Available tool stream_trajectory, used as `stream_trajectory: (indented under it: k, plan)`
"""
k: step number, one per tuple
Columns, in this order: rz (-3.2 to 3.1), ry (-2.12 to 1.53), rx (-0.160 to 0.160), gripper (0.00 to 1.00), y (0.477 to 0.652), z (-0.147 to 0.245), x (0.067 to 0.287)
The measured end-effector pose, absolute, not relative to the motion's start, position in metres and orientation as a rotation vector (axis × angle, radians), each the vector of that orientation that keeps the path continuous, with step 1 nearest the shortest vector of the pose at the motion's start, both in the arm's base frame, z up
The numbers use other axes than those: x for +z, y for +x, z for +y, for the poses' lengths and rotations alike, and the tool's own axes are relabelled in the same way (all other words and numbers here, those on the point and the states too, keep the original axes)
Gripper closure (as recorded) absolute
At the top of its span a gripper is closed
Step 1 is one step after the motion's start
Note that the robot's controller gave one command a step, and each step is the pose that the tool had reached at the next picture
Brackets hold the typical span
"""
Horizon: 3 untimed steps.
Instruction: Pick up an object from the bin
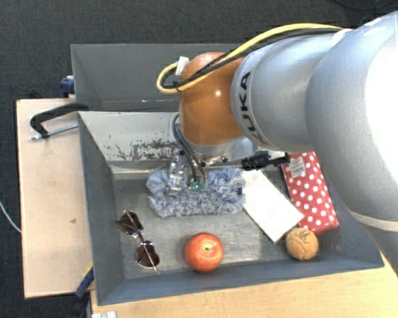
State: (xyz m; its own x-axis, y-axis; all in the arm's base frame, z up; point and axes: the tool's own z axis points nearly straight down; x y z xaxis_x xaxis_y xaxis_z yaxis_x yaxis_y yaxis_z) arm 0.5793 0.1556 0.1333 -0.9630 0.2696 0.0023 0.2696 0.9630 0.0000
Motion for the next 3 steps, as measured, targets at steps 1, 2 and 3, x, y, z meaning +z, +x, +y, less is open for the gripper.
stream_trajectory:
  k: [1, 2, 3]
  plan:
    - [-3.148, -0.252, -0.010, 1.00, 0.546, 0.172, 0.129]
    - [-3.126, -0.042, 0.005, 1.00, 0.541, 0.178, 0.113]
    - [-3.154, -0.065, -0.008, 1.00, 0.544, 0.178, 0.132]
